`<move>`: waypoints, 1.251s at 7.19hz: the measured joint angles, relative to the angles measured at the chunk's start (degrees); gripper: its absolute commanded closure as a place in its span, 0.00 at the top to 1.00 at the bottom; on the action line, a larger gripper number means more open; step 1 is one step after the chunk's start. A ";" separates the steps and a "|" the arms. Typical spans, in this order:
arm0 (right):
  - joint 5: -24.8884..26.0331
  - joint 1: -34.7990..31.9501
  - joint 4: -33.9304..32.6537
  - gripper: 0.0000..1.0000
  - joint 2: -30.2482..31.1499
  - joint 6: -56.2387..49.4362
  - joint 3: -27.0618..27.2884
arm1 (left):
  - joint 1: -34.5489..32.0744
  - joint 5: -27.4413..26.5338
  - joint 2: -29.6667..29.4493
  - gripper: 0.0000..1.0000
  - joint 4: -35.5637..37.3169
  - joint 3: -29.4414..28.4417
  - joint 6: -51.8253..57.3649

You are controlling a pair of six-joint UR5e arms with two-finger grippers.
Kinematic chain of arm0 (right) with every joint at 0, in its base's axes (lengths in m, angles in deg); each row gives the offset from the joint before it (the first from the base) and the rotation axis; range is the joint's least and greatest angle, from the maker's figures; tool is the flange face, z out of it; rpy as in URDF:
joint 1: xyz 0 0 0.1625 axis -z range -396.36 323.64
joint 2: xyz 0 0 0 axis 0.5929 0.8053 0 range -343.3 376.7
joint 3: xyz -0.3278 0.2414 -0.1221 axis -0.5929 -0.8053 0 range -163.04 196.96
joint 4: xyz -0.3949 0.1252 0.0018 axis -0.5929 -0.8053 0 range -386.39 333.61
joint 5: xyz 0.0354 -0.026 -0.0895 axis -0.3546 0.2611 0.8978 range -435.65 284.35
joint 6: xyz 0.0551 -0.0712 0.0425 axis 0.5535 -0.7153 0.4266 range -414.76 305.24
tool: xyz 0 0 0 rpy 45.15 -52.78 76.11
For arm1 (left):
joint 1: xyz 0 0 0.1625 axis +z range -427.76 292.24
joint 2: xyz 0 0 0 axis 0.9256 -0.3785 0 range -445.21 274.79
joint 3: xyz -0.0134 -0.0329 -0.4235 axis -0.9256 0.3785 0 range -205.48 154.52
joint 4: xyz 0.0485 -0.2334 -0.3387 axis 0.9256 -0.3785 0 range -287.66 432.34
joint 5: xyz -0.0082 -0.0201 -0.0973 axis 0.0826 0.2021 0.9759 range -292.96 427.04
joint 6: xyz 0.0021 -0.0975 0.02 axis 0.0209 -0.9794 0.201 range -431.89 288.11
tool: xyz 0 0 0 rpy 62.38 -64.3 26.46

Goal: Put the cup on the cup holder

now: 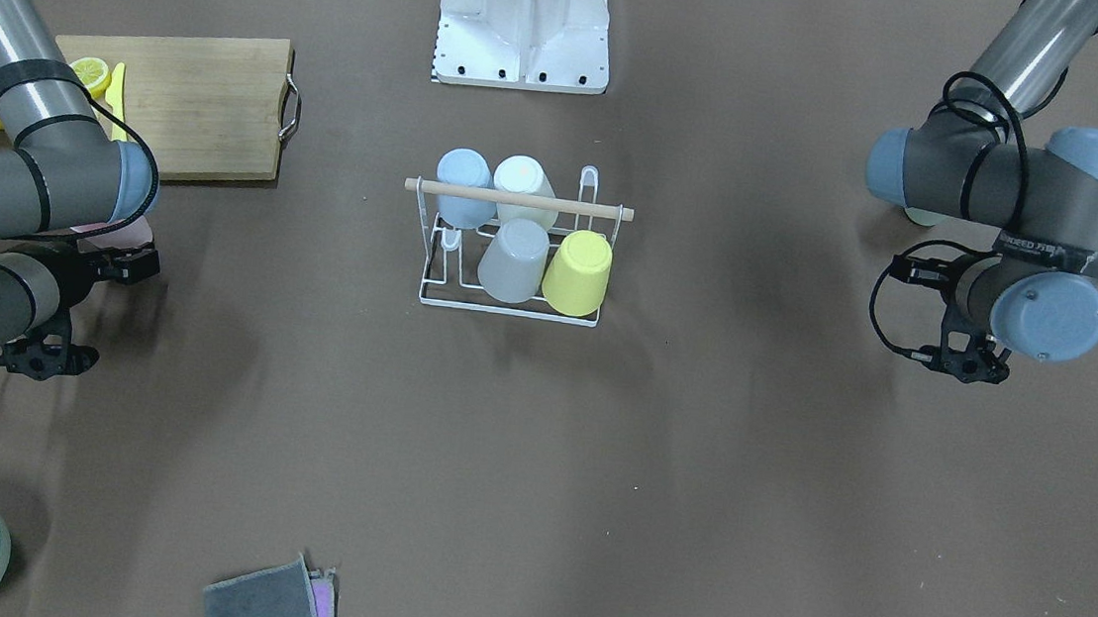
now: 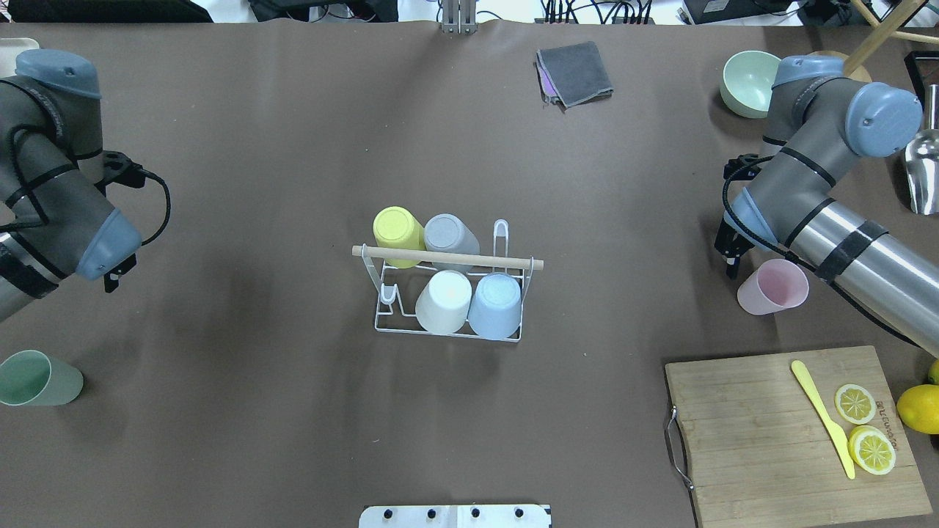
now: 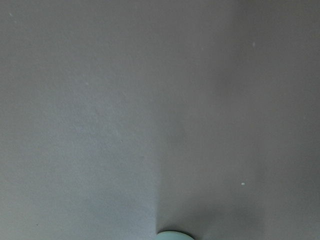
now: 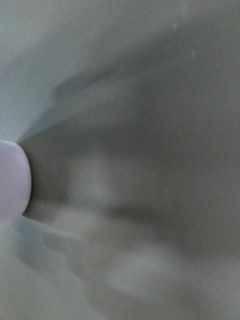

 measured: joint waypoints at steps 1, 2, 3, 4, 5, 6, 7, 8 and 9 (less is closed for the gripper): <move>0.00 0.20 -1.07 0.95 0.00 -1.07 -0.01 | 0.68 0.00 1.16 0.98 1.19 1.98 0.79; 0.00 0.43 -2.01 0.95 0.01 -2.02 -0.01 | 1.67 0.00 2.12 0.98 1.97 3.37 1.26; 0.00 0.67 -2.46 0.95 0.04 -2.46 -0.02 | 2.80 -0.02 2.92 0.98 2.30 4.14 1.45; 0.00 0.92 -2.65 0.95 0.12 -2.62 -0.06 | 3.81 -0.08 3.66 0.98 2.39 4.64 1.51; 0.00 1.17 -2.74 0.95 0.24 -2.68 -0.17 | 4.56 -0.46 4.51 0.98 2.38 5.34 1.55; 0.00 1.35 -2.78 0.90 0.39 -2.70 -0.31 | 5.26 -1.14 5.64 0.98 2.33 6.50 1.59; 0.00 1.41 -2.87 0.81 0.52 -2.70 -0.42 | 5.83 -1.50 6.61 0.98 2.28 7.33 1.77; 0.00 1.43 -3.41 0.74 0.63 -2.71 -0.45 | 6.34 -2.11 7.37 0.98 2.17 7.64 2.04; -0.02 1.53 -4.31 0.67 0.73 -2.71 -0.51 | 7.00 -3.08 7.92 0.98 1.99 7.69 2.18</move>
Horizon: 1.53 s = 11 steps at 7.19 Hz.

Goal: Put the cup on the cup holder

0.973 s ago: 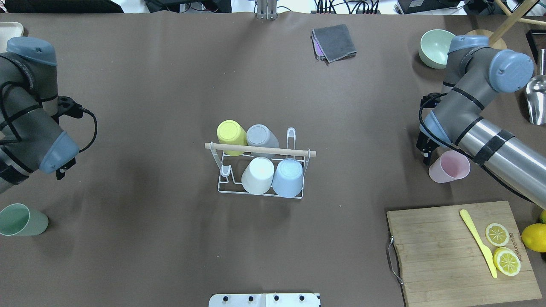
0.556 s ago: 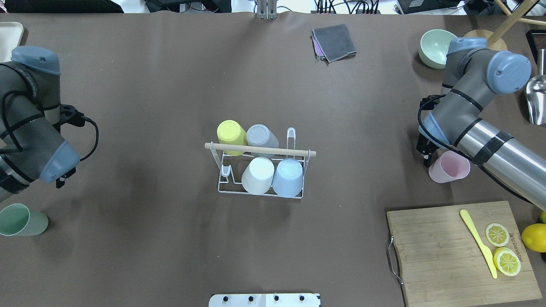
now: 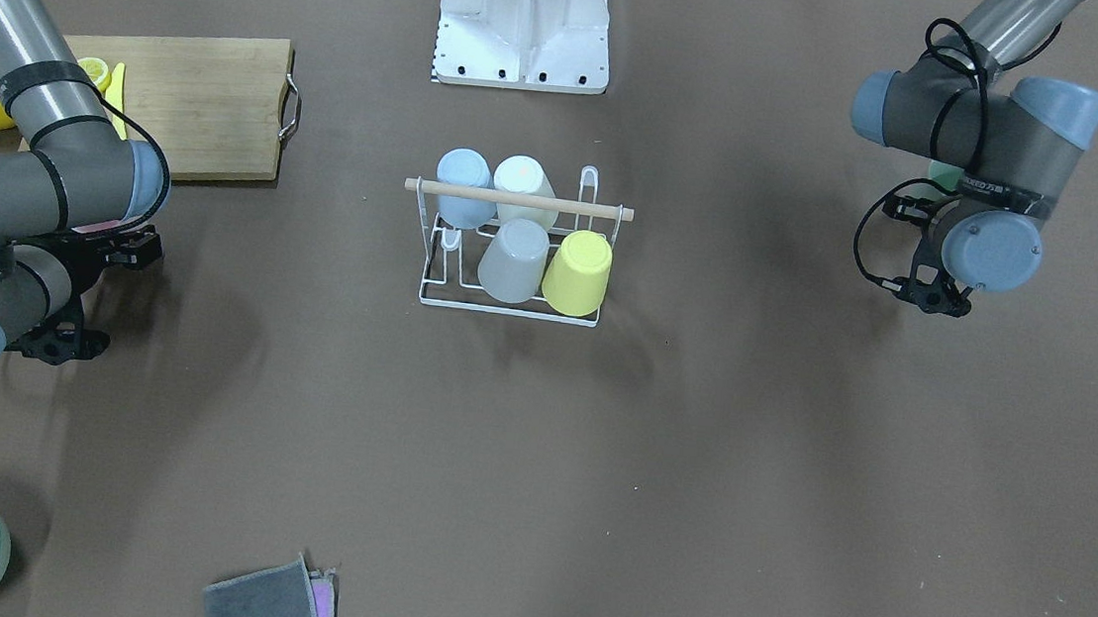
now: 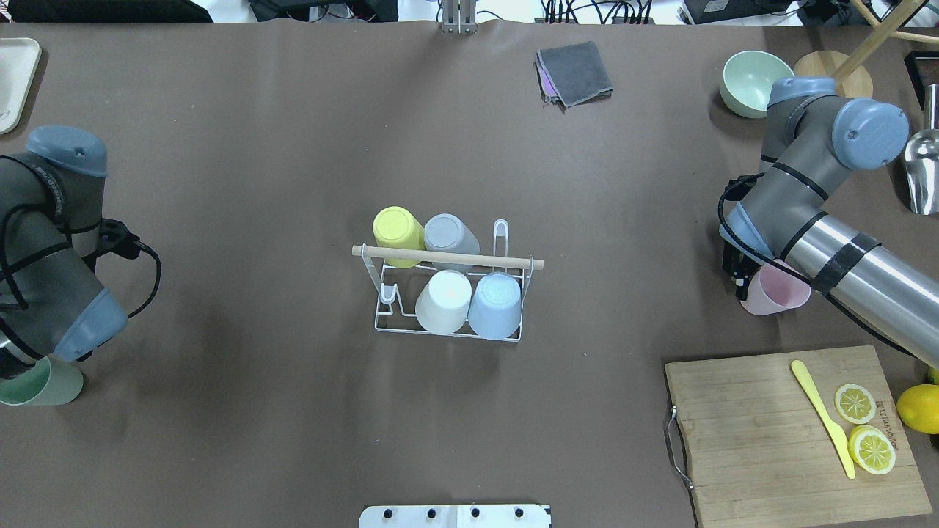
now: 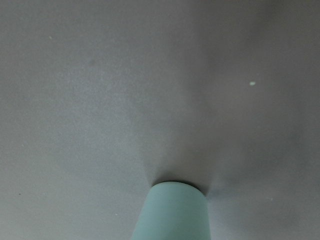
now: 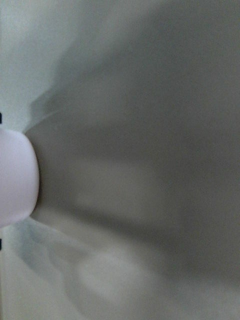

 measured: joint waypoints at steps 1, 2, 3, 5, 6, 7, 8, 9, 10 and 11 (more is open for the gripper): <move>-0.02 0.05 -0.51 0.60 0.09 0.00 -0.03 | 0.56 -0.59 0.28 0.98 -0.18 -0.08 0.04; -0.02 0.05 -0.74 0.53 0.11 0.00 -0.03 | 0.97 -0.86 0.45 0.98 -0.33 -0.20 0.06; -0.04 0.02 -0.83 0.44 0.15 0.00 -0.02 | 1.52 -1.07 0.54 0.98 -0.77 -0.42 0.07; -0.09 -0.19 -0.75 0.44 0.10 0.00 0.16 | 2.40 -1.65 0.78 0.98 -2.28 -1.26 0.07; -0.51 -0.71 -0.55 0.44 0.10 0.00 0.40 | 2.56 -1.77 1.21 0.98 -2.86 -1.38 0.07; -1.25 -1.77 -0.35 0.44 0.11 -0.06 0.68 | 2.62 -1.81 1.65 0.98 -3.40 -1.38 0.07; -1.78 -3.36 -0.23 0.44 0.06 -0.96 0.96 | 2.72 -1.83 1.87 0.98 -3.70 -1.40 0.07; -2.28 -5.28 -0.19 0.44 -0.03 -2.56 1.53 | 3.02 -1.86 1.92 0.98 -3.78 -1.45 0.07; -2.95 -7.50 -0.17 0.44 -0.12 -3.76 2.94 | 3.53 -1.87 1.94 0.98 -3.81 -1.51 0.05; -3.48 -9.98 -0.17 0.44 -0.12 -4.31 5.09 | 3.88 -1.84 1.95 0.98 -3.81 -1.52 0.03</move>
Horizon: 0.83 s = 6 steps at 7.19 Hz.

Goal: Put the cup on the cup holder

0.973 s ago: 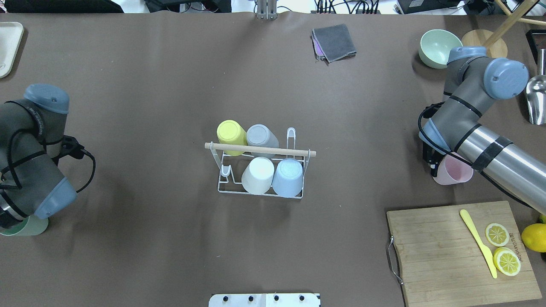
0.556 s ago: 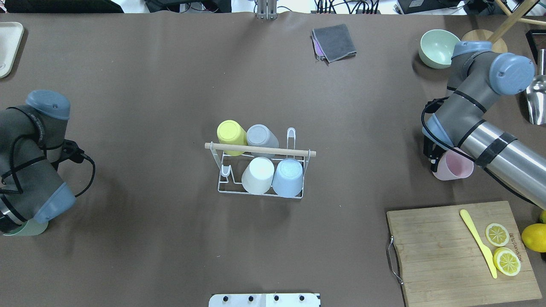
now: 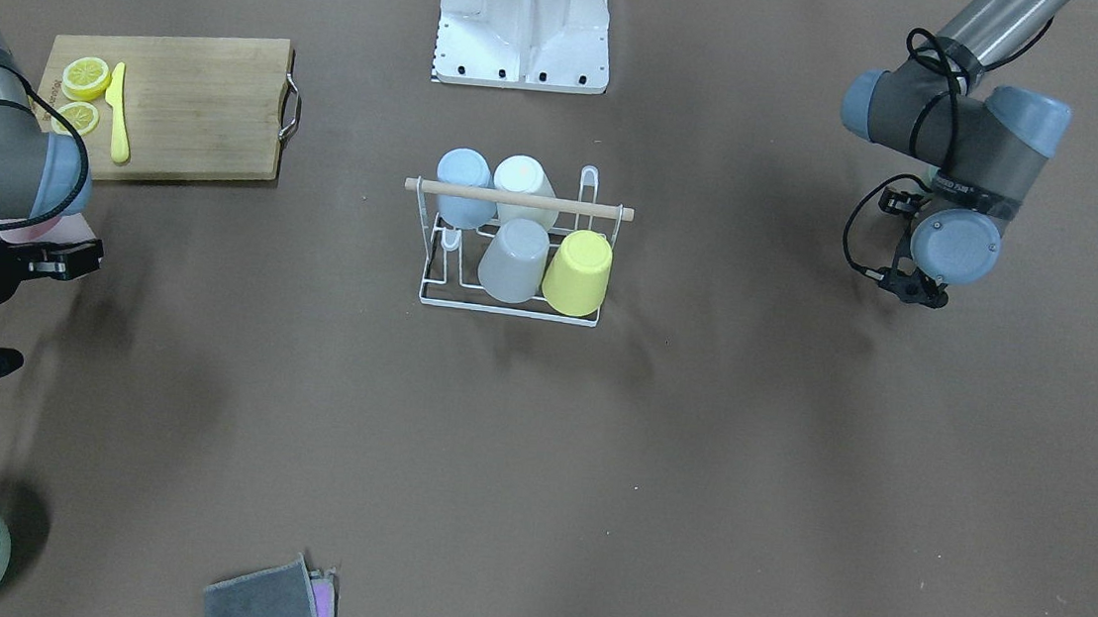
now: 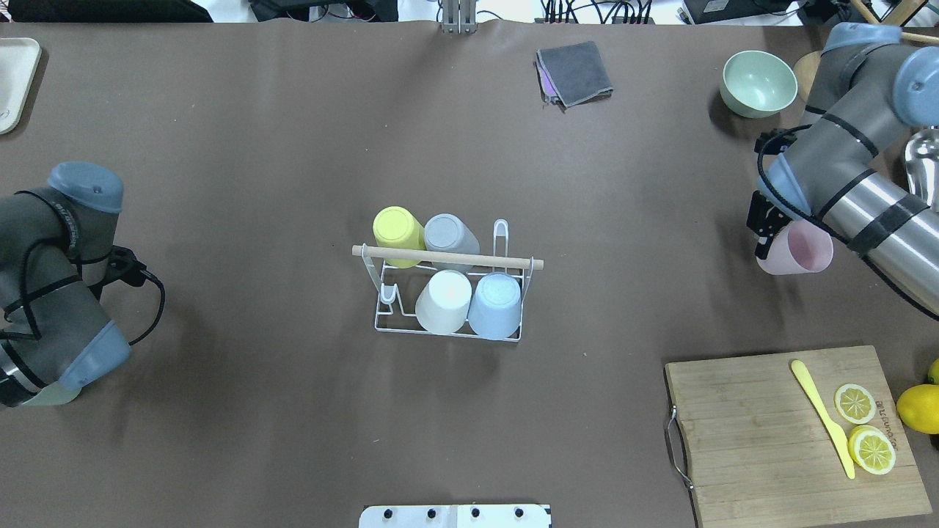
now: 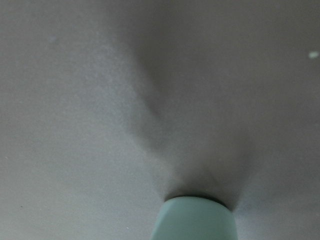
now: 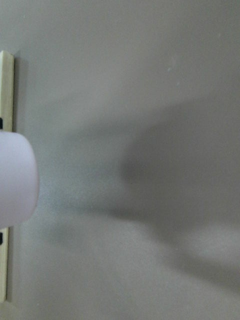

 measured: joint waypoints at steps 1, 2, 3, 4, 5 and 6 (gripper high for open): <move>-0.30 -2.43 0.02 0.44 0.07 -0.20 2.50 | 0.28 0.05 0.13 0.98 0.07 0.06 0.01; -0.64 -4.56 0.19 0.44 0.11 -0.27 5.03 | 0.67 0.07 0.42 0.98 0.19 0.17 0.03; -1.21 -6.25 1.29 0.44 0.18 -0.29 6.83 | 1.02 0.08 0.69 0.98 0.30 0.21 0.03; -1.78 -7.54 3.54 0.44 0.28 -0.29 7.74 | 1.42 0.08 1.05 0.98 0.37 0.29 0.06; -2.19 -8.30 6.49 0.44 0.41 -0.30 8.08 | 1.82 0.08 1.52 0.94 0.42 0.39 0.12; -2.43 -8.59 10.32 0.44 0.72 -0.26 7.97 | 2.00 0.09 1.86 0.68 0.47 0.47 0.17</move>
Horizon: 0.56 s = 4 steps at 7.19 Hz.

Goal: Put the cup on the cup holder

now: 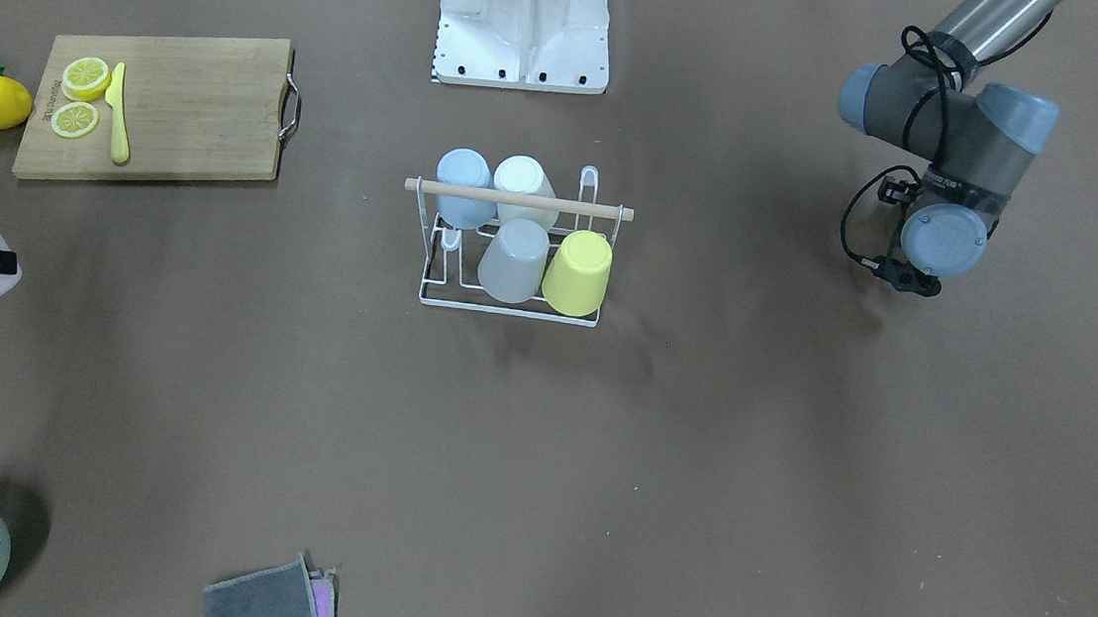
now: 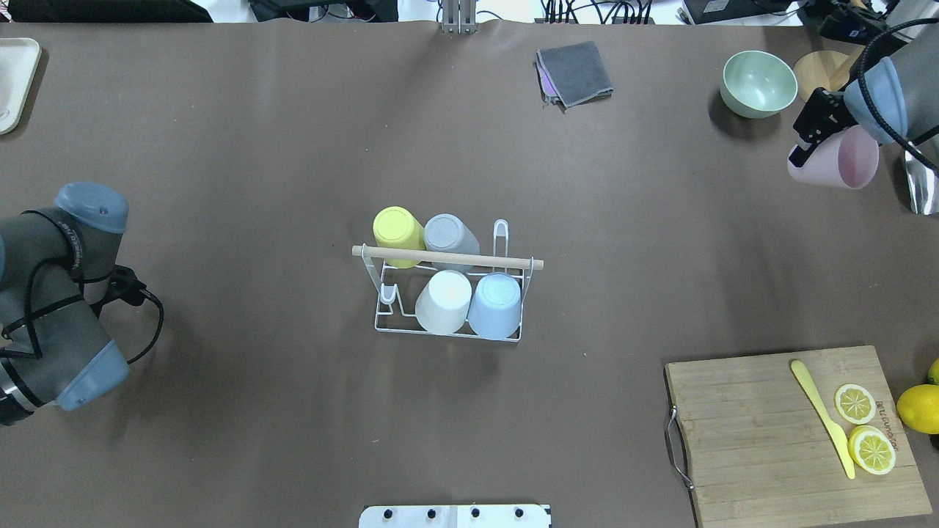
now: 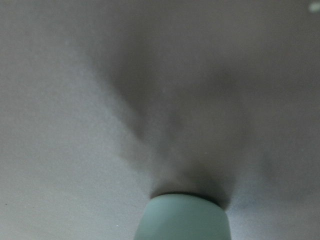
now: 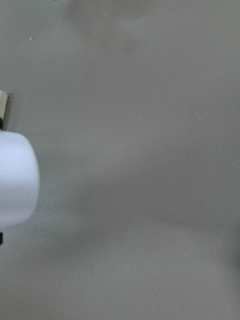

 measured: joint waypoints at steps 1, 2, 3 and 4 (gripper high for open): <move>-0.67 0.15 4.61 0.44 0.71 0.07 -0.41 | 0.07 0.02 0.29 0.52 0.11 0.11 -0.01; -2.32 0.52 9.65 0.44 1.91 0.13 -0.87 | 0.09 0.05 0.50 0.43 0.40 0.25 -0.07; -4.55 0.94 14.82 0.44 3.22 0.14 -1.77 | 0.11 0.20 0.62 0.34 0.72 0.31 -0.13; -6.71 1.09 19.98 0.44 4.34 0.13 -3.22 | 0.11 0.48 0.56 0.31 0.87 0.43 -0.20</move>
